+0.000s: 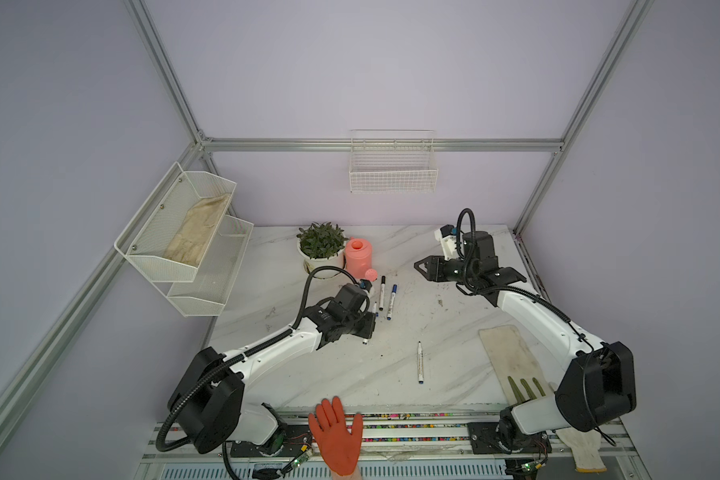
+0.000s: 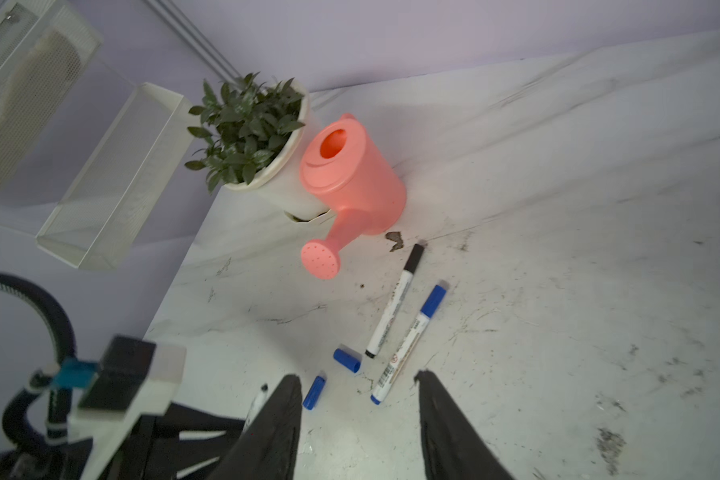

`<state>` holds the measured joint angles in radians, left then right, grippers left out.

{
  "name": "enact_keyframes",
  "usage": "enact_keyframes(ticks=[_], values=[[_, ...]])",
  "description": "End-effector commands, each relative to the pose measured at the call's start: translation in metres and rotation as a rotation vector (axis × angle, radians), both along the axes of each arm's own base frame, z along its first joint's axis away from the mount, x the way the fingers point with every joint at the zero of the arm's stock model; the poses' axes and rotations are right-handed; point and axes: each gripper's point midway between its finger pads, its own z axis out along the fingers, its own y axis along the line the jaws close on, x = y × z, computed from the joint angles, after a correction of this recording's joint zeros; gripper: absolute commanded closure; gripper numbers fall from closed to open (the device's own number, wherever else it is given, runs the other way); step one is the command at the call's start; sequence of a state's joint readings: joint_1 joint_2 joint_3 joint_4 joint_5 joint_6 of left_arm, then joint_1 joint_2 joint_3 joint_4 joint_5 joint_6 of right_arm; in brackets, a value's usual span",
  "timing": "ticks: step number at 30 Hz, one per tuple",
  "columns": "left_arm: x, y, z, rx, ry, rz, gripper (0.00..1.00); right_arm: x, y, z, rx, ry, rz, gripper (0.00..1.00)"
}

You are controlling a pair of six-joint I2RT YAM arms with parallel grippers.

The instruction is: Insert the pens into the pen caps

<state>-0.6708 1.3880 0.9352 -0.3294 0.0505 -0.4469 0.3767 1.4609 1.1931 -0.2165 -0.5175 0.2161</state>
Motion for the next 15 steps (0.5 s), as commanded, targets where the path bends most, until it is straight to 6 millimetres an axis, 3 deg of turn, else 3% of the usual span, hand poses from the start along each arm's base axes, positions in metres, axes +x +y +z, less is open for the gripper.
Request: enact_keyframes(ticks=[1, 3, 6, 7, 11, 15], values=[[0.041, -0.017, 0.065, -0.234, -0.220, 0.068, 1.00, -0.033, 0.042, 0.010, 0.032, -0.040, 0.218, 0.50], [0.052, -0.021, 0.079, -0.295, -0.272, 0.088, 1.00, -0.043, 0.058, 0.015, 0.055, -0.045, 0.281, 0.49], [0.058, -0.029, 0.095, -0.365, -0.307, 0.081, 1.00, -0.044, 0.066, 0.015, 0.065, -0.037, 0.287, 0.48], [0.061, -0.034, 0.085, -0.363, -0.292, 0.066, 1.00, -0.041, 0.067, 0.013, 0.066, -0.029, 0.274, 0.48], [0.058, -0.039, 0.084, -0.407, -0.279, 0.051, 1.00, -0.029, 0.068, -0.001, 0.044, 0.002, 0.237, 0.48], [0.054, -0.037, 0.081, -0.416, -0.279, 0.051, 1.00, -0.022, 0.074, 0.000, 0.065, -0.003, 0.236, 0.49]])
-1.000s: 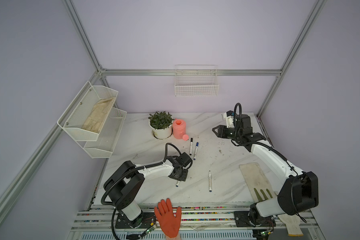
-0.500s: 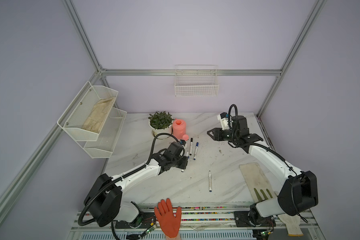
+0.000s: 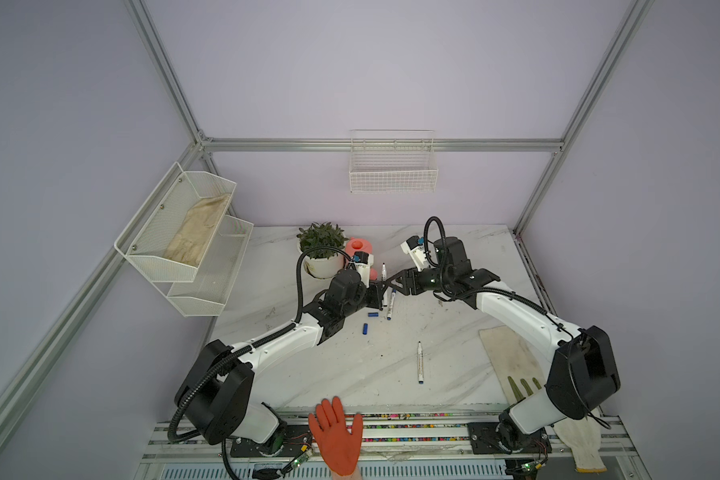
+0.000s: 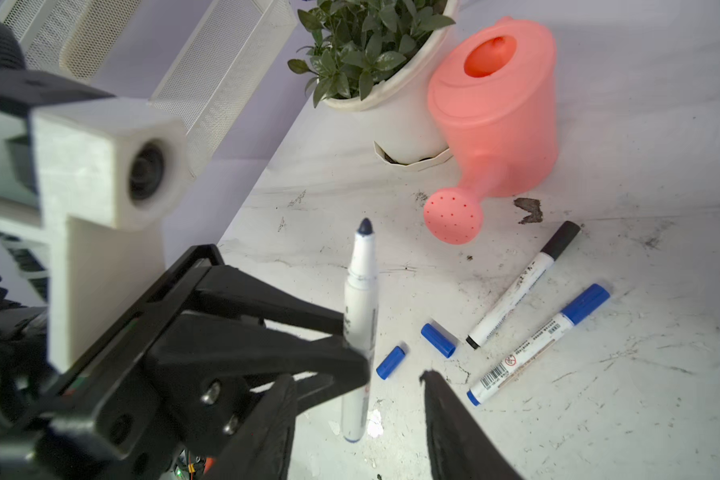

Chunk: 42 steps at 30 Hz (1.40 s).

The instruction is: Insert the pens into the pen caps

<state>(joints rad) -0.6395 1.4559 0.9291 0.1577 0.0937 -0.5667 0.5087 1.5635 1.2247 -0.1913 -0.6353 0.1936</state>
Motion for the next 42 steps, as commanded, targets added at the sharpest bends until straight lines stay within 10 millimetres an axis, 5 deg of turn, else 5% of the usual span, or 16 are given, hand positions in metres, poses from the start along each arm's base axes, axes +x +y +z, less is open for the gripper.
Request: enact_keyframes(ticks=[1, 19, 26, 32, 42], values=[[-0.004, 0.000, 0.011, -0.065, -0.040, -0.012, 1.00, 0.010, 0.007, 0.020, 0.048, -0.051, -0.003, 0.49], [-0.011, -0.003, 0.006, -0.043, -0.041, -0.057, 1.00, 0.024, 0.033, 0.018, 0.090, -0.037, 0.019, 0.60], [-0.010, -0.001, 0.003, -0.037, -0.051, -0.047, 1.00, 0.019, 0.034, 0.021, 0.111, -0.043, 0.041, 0.93], [-0.009, 0.000, -0.005, -0.007, -0.032, -0.047, 0.65, 0.011, 0.036, 0.035, 0.157, -0.054, 0.071, 0.96], [-0.008, -0.013, 0.002, -0.033, -0.053, -0.102, 0.74, 0.010, 0.035, 0.039, 0.160, -0.061, 0.072, 0.97]])
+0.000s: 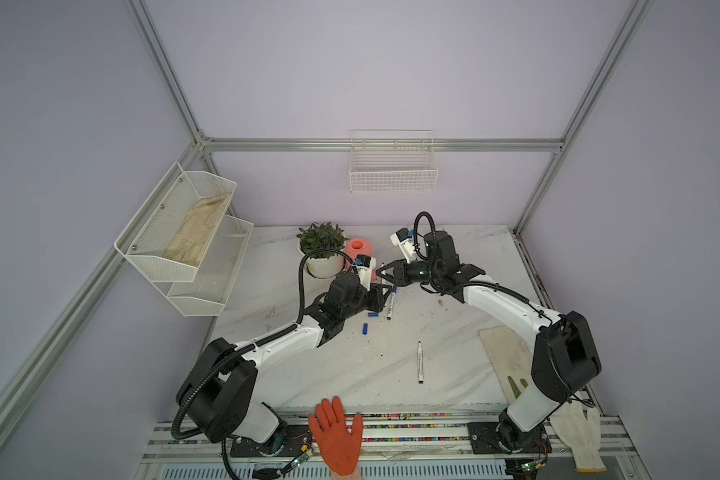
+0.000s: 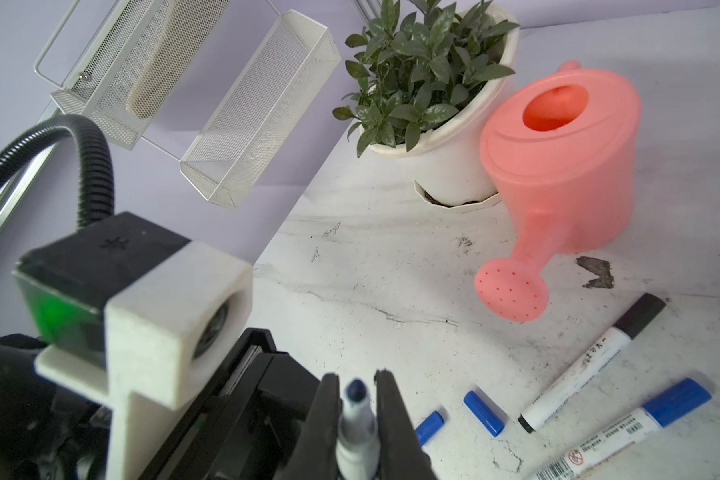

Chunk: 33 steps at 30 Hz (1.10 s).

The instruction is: Insert the pens into the pen caps

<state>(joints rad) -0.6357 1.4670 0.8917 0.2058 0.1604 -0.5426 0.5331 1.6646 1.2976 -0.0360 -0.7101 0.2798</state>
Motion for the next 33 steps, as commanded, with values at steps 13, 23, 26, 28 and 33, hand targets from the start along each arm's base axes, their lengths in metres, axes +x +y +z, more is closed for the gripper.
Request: enact_keyframes(ticks=[13, 23, 26, 28, 33], values=[[0.016, 0.064, -0.004, 0.008, 0.022, 0.340, 1.00, 0.001, -0.010, -0.018, -0.122, -0.014, -0.057, 0.53], [-0.011, 0.179, -0.052, 0.197, 0.190, 0.837, 1.00, -0.058, 0.020, -0.138, -0.543, 0.074, 0.105, 0.49], [-0.015, 0.182, -0.051, 0.187, 0.192, 0.834, 1.00, -0.063, 0.026, -0.174, -0.644, 0.133, 0.129, 0.48], [-0.017, 0.182, -0.048, 0.185, 0.187, 0.828, 1.00, -0.062, 0.028, -0.186, -0.680, 0.153, 0.127, 0.48], [-0.021, 0.188, -0.043, 0.212, 0.161, 0.823, 1.00, -0.055, 0.030, -0.195, -0.704, 0.173, 0.095, 0.47]])
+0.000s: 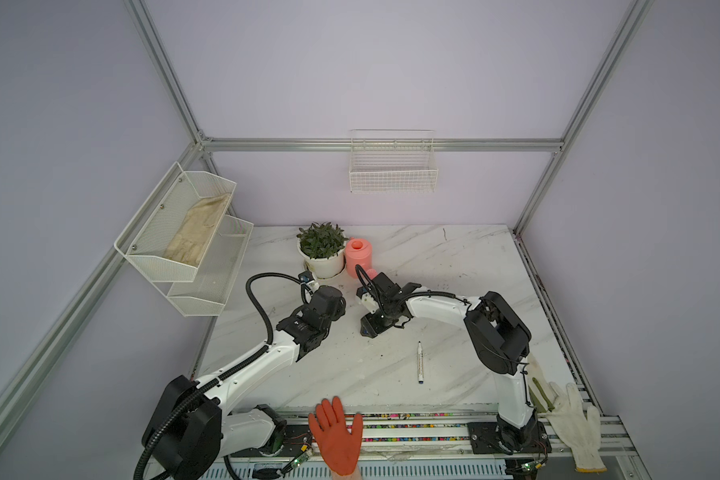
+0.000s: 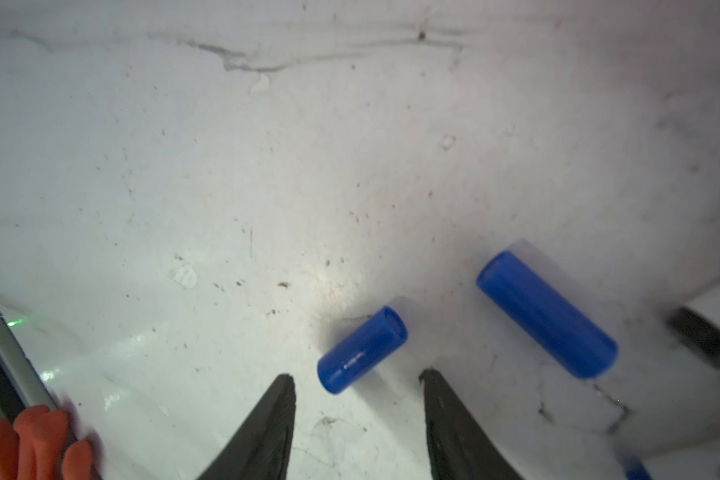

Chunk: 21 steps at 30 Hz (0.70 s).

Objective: Insert the pens into the pen caps
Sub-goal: 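Move the right gripper down to the loose blue caps and grasp one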

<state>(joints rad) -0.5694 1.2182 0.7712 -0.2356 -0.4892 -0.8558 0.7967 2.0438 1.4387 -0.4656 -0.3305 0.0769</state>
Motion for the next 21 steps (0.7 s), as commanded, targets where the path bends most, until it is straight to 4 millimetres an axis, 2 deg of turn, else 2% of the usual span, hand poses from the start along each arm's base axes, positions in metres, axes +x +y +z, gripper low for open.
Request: enact_keyframes(ticks=[1, 7, 14, 17, 21], values=[[-0.009, 0.016, -0.005, 0.041, -0.004, 0.037, 1.00, 0.009, -0.005, 0.011, -0.034, -0.030, -0.021, 0.47], [-0.013, 0.021, -0.005, 0.049, -0.003, 0.039, 1.00, 0.004, 0.005, 0.002, -0.035, 0.002, 0.001, 0.47], [-0.018, 0.026, -0.008, 0.043, -0.007, 0.052, 1.00, -0.001, 0.004, -0.015, -0.142, 0.004, 0.024, 0.49], [-0.019, 0.027, -0.007, 0.042, -0.012, 0.056, 1.00, -0.001, 0.002, -0.024, -0.212, -0.015, 0.032, 0.52], [-0.020, 0.030, -0.006, 0.044, -0.015, 0.062, 1.00, 0.000, 0.000, -0.029, -0.280, -0.044, 0.037, 0.61]])
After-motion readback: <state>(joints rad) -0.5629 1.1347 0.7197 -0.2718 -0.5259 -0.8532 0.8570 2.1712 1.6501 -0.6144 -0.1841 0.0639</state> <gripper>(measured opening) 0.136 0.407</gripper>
